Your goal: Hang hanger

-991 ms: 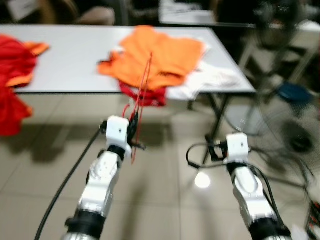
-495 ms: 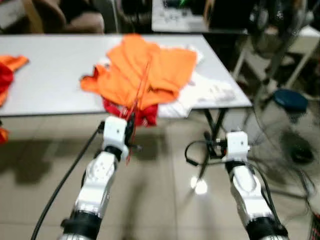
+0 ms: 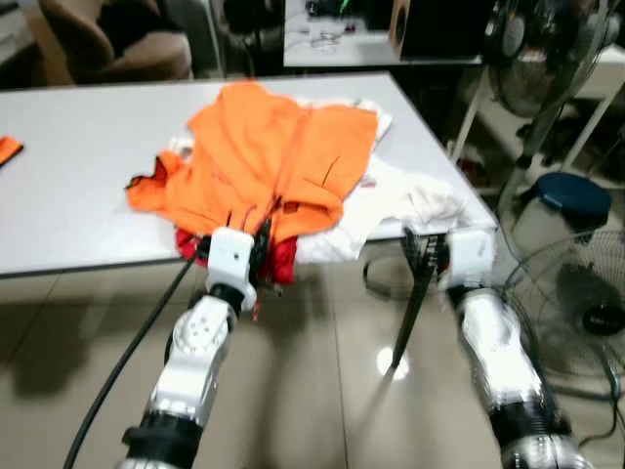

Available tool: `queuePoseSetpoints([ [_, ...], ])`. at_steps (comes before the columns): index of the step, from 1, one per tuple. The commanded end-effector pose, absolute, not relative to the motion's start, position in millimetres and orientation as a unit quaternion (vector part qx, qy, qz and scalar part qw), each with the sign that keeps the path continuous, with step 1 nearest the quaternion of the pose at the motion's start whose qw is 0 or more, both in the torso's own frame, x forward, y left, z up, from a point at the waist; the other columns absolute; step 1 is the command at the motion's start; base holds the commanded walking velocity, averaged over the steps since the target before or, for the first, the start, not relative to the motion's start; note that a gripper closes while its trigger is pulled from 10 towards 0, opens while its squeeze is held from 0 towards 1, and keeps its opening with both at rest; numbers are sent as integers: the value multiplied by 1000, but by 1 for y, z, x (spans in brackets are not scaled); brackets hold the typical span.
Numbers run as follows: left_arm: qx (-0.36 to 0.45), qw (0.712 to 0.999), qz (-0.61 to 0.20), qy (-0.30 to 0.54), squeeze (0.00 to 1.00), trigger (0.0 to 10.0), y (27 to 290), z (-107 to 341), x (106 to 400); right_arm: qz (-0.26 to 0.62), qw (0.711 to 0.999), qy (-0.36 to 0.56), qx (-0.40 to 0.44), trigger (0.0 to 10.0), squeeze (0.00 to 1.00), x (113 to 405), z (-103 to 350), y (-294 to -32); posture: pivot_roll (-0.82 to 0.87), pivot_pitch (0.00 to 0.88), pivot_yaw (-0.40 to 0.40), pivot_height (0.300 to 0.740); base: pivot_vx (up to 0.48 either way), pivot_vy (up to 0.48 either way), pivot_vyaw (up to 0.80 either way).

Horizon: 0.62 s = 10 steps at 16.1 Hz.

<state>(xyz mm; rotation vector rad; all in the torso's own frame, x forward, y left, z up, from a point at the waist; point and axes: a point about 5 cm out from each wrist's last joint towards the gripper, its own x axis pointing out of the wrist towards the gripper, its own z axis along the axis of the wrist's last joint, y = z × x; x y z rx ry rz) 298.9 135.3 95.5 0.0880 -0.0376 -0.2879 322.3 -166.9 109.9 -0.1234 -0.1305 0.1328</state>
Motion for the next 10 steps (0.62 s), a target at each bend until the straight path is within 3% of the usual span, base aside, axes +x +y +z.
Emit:
queuePoseSetpoints([
  [1, 52, 990, -129, -30, 0, 10000, 147, 102, 301, 95, 991, -94, -33, 10000, 1000, 330, 130, -159, -8, 0, 18, 740, 461, 0, 0],
  [3, 49, 990, -124, -33, 0, 10000, 148, 104, 302, 118, 988, -98, -28, 10000, 1000, 333, 137, -157, -6, 0, 17, 740, 448, 0, 0],
  [8, 54, 992, -102, -45, 0, 10000, 153, 110, 304, 131, 990, -54, -20, 10000, 1000, 334, 128, -150, 1, 0, 16, 740, 340, 336, 0],
  [9, 61, 993, -86, -48, 0, 10000, 156, 113, 305, 145, 988, -46, 9, 10000, 0, 332, 130, -145, 1, 0, 17, 740, 0, 0, 0],
  [10, 72, 992, -85, -53, 0, 10000, 155, 116, 305, 160, 986, -39, 29, 10000, 0, 328, 130, -141, -1, 0, 19, 740, 0, 0, 0],
])
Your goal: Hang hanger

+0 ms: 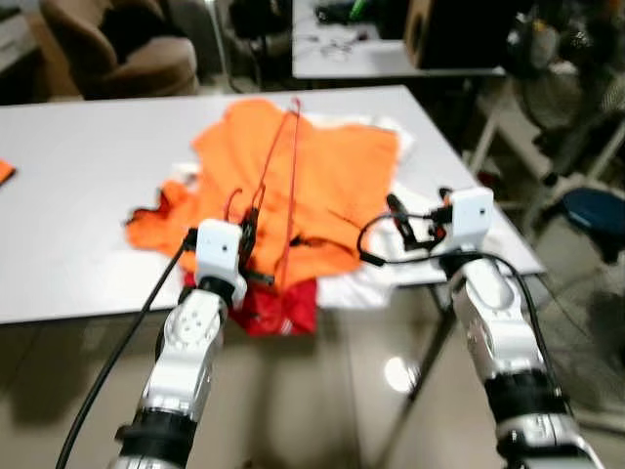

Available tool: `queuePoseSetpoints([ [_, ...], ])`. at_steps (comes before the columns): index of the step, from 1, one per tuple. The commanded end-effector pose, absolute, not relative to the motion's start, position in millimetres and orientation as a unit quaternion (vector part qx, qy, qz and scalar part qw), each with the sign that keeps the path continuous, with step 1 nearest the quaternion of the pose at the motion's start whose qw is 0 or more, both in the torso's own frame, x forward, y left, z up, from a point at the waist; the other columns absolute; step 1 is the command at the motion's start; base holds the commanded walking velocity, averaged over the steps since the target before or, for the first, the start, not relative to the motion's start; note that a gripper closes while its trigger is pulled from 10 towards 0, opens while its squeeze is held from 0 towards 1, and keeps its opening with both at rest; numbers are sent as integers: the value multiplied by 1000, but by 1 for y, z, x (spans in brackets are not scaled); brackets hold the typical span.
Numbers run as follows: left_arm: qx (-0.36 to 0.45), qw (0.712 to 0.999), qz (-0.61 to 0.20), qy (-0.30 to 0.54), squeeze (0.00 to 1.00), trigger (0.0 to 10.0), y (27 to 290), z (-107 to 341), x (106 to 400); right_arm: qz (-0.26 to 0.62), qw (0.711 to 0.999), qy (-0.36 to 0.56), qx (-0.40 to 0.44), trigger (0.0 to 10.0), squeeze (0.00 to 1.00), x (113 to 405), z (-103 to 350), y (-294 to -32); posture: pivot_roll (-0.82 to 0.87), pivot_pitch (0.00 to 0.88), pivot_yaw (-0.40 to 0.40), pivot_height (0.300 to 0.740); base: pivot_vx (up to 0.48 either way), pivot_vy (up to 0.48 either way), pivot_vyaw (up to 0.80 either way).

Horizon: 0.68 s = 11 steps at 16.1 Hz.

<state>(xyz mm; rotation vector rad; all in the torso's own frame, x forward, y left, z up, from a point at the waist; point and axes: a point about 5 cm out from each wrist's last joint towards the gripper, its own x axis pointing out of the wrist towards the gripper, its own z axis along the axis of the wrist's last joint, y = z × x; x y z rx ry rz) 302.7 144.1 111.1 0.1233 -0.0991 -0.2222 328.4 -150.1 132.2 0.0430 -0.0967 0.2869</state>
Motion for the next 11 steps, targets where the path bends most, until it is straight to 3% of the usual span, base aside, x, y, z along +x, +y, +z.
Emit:
queuePoseSetpoints([
  [1, 91, 991, -83, -53, 0, 10000, 154, 117, 306, 184, 982, -20, 48, 10000, 0, 317, 123, -135, -7, 0, 24, 740, 0, 0, 0],
  [6, 98, 991, -75, -51, 0, 10000, 156, 124, 313, 170, 982, 66, 45, 10000, 0, 300, 82, -135, -17, 0, 40, 740, 0, 0, 0],
  [11, 105, 990, -84, -52, 0, 10000, 156, 125, 313, 138, 988, 70, -2, 10000, 0, 274, 77, -140, -28, 0, 48, 740, 0, 0, 0],
])
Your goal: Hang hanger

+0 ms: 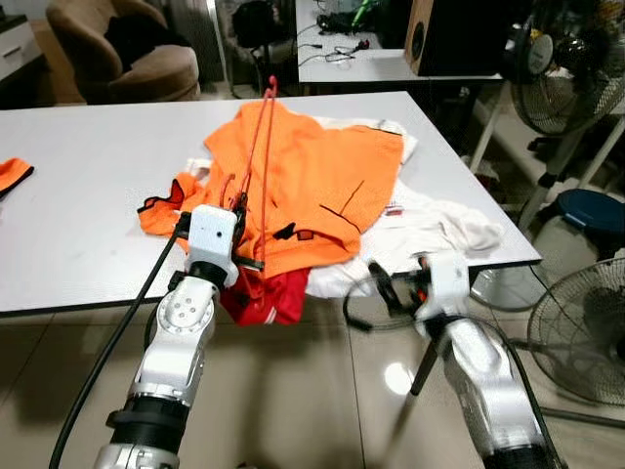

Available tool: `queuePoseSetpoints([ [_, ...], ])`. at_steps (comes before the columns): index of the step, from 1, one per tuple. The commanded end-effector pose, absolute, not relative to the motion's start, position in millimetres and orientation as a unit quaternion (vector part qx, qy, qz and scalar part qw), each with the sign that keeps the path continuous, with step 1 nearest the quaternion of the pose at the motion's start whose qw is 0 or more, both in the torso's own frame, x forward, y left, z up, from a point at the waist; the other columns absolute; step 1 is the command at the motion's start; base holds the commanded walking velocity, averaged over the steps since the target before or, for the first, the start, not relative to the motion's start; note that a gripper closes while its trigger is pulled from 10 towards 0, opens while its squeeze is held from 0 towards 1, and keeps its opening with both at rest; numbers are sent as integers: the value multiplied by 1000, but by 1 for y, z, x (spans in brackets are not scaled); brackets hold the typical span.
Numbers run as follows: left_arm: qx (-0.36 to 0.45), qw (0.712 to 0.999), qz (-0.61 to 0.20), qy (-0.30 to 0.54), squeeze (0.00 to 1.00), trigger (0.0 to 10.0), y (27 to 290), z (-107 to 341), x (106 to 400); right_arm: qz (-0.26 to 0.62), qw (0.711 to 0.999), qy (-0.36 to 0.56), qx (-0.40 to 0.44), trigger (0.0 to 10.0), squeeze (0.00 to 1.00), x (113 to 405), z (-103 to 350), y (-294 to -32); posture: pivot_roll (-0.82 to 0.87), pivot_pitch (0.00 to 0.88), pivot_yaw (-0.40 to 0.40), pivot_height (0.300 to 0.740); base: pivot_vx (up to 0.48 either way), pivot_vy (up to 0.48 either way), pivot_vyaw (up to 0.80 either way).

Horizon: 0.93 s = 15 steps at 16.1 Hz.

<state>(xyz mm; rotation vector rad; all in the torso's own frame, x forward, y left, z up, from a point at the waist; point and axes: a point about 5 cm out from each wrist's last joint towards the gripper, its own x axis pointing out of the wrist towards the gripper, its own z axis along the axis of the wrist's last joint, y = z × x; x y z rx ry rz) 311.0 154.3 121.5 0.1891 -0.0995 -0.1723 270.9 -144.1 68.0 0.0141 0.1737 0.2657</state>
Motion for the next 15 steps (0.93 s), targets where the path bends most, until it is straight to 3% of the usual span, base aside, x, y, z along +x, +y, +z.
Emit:
queuePoseSetpoints([
  [1, 105, 990, -84, -52, 0, 10000, 156, 125, 313, 138, 988, 71, -1, 10000, 0, 274, 77, -140, -28, 0, 48, 740, 0, 0, 0],
  [4, 102, 990, -88, -48, 0, 10000, 152, 123, 312, 129, 988, 84, -4, 10000, 0, 266, 63, -138, -35, 0, 51, 740, 0, 0, 0],
  [9, 99, 990, -90, -49, 0, 10000, 151, 122, 312, 116, 992, 38, -21, 10000, 0, 296, 84, -143, -31, 0, 46, 740, 0, 0, 0],
  [15, 102, 991, -75, -53, 0, 10000, 157, 124, 304, 101, 993, 63, -17, 10000, 0, 337, 83, -158, 36, 0, 26, 740, 0, 0, 0],
])
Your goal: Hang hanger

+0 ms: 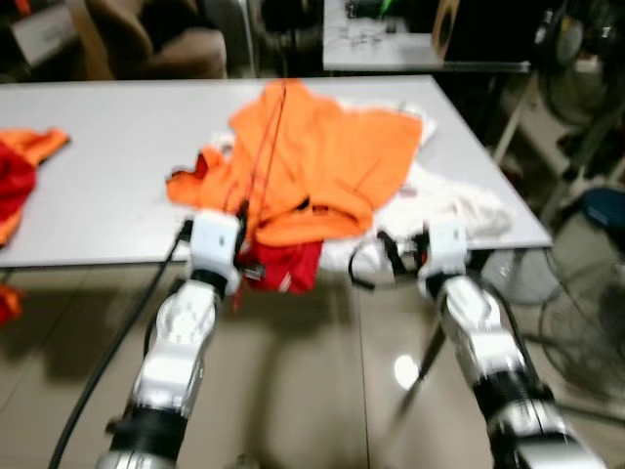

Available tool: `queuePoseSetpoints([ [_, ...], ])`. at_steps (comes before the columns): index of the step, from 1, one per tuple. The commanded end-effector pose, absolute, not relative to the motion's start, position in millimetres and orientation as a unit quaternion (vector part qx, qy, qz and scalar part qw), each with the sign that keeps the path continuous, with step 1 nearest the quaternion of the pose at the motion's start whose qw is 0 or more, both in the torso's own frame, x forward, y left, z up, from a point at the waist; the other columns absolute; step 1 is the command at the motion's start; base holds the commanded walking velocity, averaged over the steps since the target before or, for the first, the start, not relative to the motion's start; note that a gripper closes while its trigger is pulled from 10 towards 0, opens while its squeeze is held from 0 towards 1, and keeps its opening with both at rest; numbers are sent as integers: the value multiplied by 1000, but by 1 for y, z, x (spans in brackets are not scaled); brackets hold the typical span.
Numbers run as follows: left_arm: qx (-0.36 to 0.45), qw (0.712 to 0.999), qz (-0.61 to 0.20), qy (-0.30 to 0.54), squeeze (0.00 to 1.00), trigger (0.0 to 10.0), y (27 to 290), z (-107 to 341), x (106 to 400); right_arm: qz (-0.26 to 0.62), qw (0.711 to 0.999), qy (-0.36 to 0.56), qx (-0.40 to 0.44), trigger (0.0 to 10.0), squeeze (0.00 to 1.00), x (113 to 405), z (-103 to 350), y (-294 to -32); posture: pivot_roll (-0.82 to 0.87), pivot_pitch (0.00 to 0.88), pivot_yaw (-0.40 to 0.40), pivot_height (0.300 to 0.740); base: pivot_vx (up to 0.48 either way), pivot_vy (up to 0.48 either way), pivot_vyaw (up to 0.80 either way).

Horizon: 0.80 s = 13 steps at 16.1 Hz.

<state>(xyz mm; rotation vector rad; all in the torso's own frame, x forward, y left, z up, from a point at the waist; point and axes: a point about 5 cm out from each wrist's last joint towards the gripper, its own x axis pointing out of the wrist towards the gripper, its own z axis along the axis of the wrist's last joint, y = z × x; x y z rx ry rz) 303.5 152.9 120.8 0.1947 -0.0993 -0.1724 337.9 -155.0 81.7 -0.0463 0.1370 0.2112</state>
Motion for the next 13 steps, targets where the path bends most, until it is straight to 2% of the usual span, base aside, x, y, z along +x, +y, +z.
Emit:
queuePoseSetpoints([
  [1, 102, 991, -66, -60, 0, 10000, 160, 128, 304, 103, 992, 63, -24, 10000, 0, 342, 85, -157, 45, 0, 23, 740, 0, 0, 0],
  [8, 117, 988, -63, -81, 0, 10000, 163, 144, 294, 118, 992, 32, -13, 10000, 0, 364, 104, -149, 97, 14, 28, 740, 0, 0, 0],
  [13, 128, 987, -53, -78, 0, 10000, 169, 149, 284, 149, 989, 16, 3, 10000, 0, 372, 114, -128, 131, 35, 8, 740, 0, 0, 0],
])
